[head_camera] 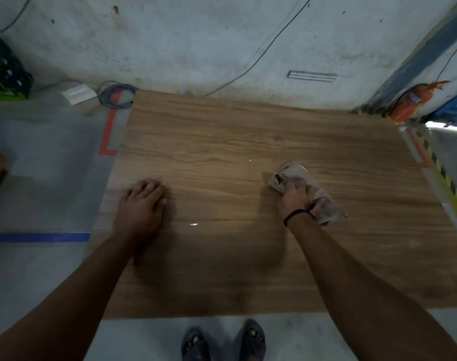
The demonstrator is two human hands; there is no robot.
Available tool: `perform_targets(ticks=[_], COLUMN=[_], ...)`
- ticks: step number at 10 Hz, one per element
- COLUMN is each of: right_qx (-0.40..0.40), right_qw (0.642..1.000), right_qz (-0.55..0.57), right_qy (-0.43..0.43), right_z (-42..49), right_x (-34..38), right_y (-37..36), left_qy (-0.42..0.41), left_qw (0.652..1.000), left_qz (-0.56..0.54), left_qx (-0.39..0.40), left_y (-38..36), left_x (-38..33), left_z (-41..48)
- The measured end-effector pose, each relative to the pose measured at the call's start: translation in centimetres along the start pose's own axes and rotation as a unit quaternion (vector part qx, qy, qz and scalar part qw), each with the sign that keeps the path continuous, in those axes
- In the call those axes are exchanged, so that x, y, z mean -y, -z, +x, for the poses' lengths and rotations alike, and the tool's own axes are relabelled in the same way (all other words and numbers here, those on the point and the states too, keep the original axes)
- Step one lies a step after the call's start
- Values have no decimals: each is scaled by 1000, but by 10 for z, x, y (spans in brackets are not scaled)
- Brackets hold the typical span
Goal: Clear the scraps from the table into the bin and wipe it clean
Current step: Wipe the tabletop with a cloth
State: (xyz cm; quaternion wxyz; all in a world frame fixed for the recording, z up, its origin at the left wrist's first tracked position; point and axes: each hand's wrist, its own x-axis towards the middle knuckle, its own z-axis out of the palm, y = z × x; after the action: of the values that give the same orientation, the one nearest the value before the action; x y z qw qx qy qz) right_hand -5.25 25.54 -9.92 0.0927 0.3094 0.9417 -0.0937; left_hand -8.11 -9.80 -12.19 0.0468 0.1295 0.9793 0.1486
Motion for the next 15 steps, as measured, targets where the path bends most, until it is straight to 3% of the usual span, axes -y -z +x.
perform_targets(ticks=[1,2,3,4,5,6,7,8,9,10,11,12,13,14,15], right_qx=[-15,21,92,89,-16,-56,1,16,27,149,163,57,-53,-25,-20], right_qw=[998,985,969,964,973,985,981,996,987,948,938,953,977,994,997], right_qz=[-38,-46,3,88,160,161,171,83,96,70,126,183,142,92,41], right_qy=[56,162,230,235,167,16,-93,13,125,274,280,236,152,52,55], right_z=[-28,-90,-131,-108,-48,23,53,28,-25,-73,-65,-11,88,129,122], right_x=[40,113,164,165,125,64,37,71,140,193,206,180,127,101,110], right_y=[-29,-49,-47,-21,17,33,19,-2,-15,-28,-7,36,46,29,-1], left_qy=[-7,-11,-20,-25,-18,-13,-9,-6,10,13,9,39,44,56,52], left_qw=[1000,1000,1000,1000,1000,1000,1000,1000,1000,1000,1000,998,998,998,997], left_qz=[0,5,5,6,-6,-10,-12,-12,-8,4,24,20,10,-4,-10], left_qx=[8,9,17,16,11,14,11,11,18,18,5,-50,-44,-37,-47], left_y=[-8,-12,-12,-12,-11,-12,-12,-10,-10,-8,0,9,8,-3,-11], left_x=[1,3,5,6,3,3,2,0,-4,-4,-8,-20,-25,-20,-18], left_z=[1,0,-1,-2,-2,-1,-2,-1,-2,-1,2,16,45,54,51])
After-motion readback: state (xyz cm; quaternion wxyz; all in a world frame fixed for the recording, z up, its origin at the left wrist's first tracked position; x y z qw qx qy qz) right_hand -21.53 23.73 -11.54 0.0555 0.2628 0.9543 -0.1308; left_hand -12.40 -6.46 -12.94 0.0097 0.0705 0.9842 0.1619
